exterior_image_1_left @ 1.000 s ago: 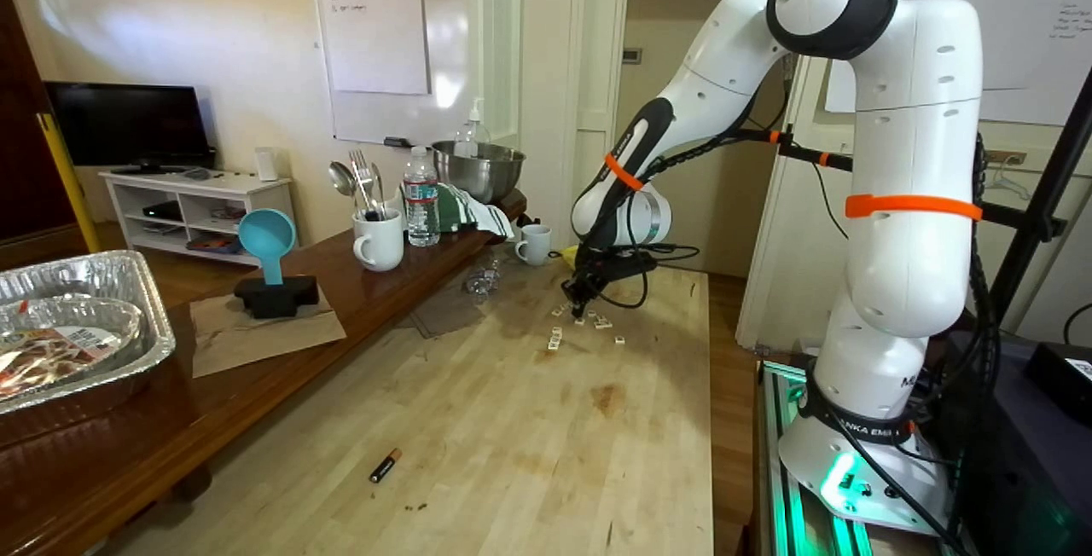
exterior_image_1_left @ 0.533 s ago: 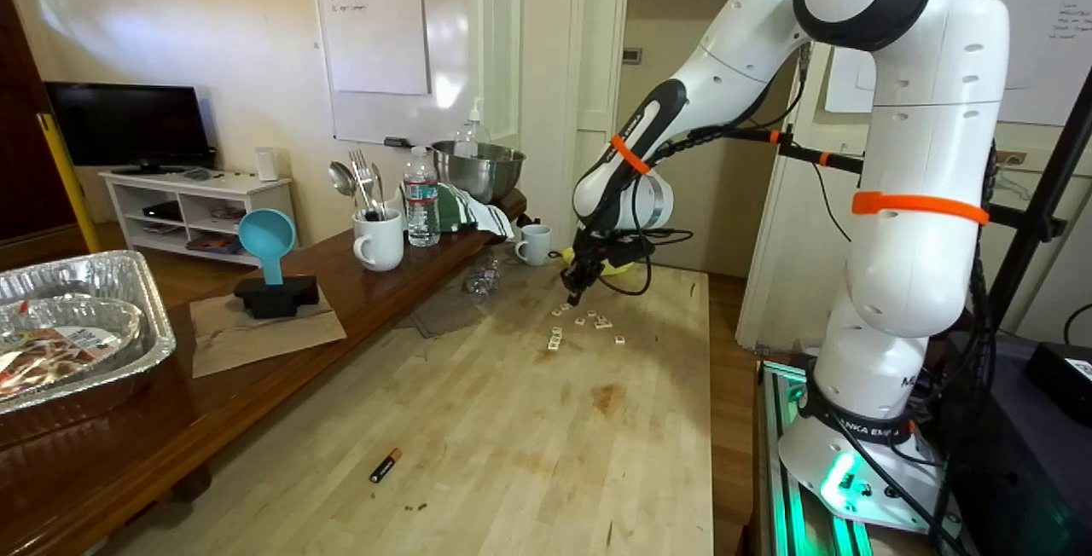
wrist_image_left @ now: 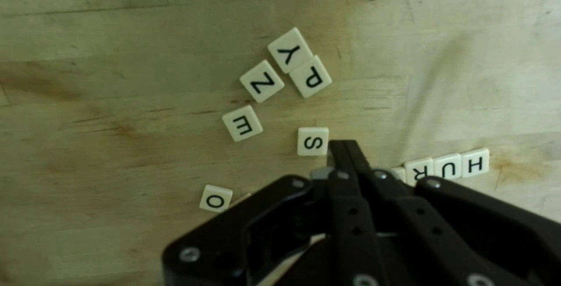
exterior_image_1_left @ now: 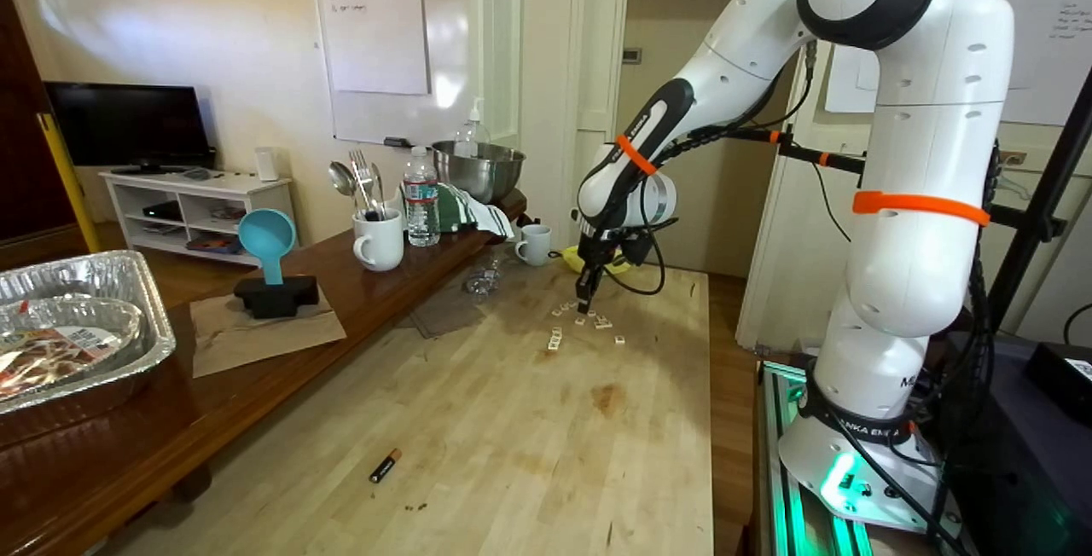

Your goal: Move the tile letter s to the left

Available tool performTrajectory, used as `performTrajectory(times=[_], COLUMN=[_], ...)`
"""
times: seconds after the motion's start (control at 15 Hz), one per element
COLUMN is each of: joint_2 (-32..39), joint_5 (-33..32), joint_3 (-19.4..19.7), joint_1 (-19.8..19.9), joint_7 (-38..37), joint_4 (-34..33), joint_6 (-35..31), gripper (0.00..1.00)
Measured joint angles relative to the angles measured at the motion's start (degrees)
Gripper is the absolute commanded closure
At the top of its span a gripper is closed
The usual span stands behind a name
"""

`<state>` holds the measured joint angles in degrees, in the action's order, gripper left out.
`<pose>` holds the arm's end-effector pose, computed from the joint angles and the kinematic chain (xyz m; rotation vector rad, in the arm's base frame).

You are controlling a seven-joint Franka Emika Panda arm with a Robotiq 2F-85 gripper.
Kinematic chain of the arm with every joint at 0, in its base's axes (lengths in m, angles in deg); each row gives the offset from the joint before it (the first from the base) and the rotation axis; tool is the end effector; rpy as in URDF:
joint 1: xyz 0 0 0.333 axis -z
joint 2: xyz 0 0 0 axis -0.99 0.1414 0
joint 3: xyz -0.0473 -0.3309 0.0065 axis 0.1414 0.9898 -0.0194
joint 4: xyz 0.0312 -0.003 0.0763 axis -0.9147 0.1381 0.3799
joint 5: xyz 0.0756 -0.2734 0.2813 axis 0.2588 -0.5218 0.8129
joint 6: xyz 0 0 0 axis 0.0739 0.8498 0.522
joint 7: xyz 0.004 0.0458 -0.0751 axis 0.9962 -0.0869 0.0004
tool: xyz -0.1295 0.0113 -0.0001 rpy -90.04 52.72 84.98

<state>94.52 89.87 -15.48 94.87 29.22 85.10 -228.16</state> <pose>0.4437 -0.1682 0.2335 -3.0862 -0.0674 -0.1878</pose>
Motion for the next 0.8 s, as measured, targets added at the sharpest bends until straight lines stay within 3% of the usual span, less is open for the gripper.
performTrajectory(times=[0.8], joint_2=[2.4], joint_5=[3.5], joint_3=[-0.6], joint_1=[1.5], joint_7=[17.1], joint_4=[-0.3], joint_6=[-5.4], gripper=[1.0])
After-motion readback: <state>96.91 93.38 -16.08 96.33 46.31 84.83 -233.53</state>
